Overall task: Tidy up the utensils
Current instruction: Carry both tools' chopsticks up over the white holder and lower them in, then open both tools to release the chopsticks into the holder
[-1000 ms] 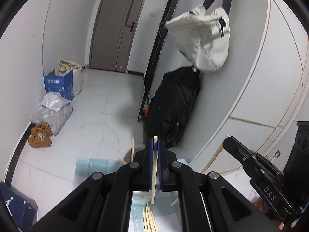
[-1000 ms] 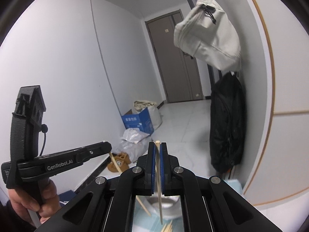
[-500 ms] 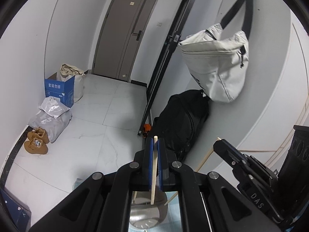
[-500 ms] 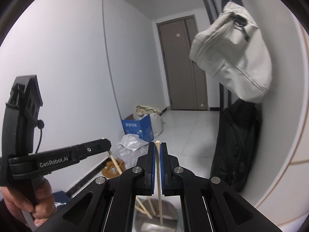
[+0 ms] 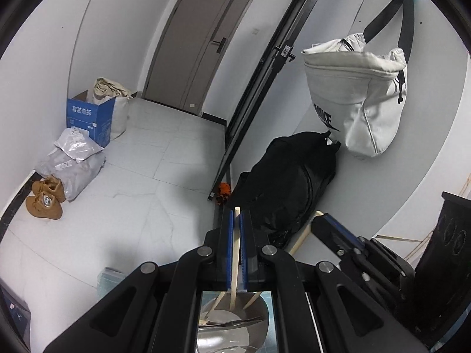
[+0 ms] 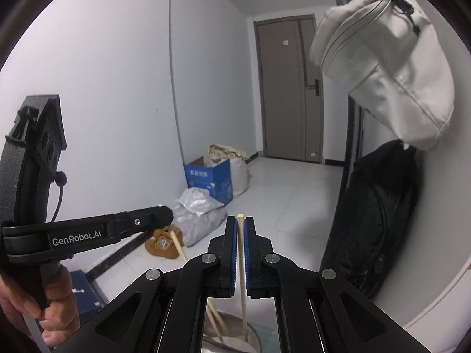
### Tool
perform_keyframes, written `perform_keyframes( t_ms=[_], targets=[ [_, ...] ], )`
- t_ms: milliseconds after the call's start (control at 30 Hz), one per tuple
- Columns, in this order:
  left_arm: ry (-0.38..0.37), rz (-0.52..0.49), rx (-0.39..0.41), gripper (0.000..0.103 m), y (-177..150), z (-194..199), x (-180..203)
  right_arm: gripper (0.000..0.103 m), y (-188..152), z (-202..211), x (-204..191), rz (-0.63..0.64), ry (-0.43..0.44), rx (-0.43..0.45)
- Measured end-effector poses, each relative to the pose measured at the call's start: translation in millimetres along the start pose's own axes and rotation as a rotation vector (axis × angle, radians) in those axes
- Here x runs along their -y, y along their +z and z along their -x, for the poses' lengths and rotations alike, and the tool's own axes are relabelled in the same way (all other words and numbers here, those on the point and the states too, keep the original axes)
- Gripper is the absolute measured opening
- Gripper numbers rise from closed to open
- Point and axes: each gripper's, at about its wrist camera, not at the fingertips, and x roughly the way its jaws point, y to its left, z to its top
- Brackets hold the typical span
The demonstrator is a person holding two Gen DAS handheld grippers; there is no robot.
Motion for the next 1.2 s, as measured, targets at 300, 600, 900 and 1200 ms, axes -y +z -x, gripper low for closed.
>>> perform_keyframes(
  t_ms=[300, 600, 900, 1200],
  targets=[
    [-0.009, -0.056, -0.05, 0.0, -11, -14, -4, 0.004, -20, -20, 1, 0.007, 0.019, -0.063],
    [-0.035, -0.063, -0.117, 0.0, -15, -19, -7, 0.004, -31, -32, 6, -0.03, 0.054, -0.127],
    [-0.015, -0.038, -0.12, 0.024, -10, -2, -9, 0.037, -34, -21, 19, -0.146, 0.107, -0.141],
    [0.081, -0.053, -0.077, 0.05, -12, 27, 0, 0.054, -41, 24, 32, -0.231, 0.054, -0.104]
  ],
)
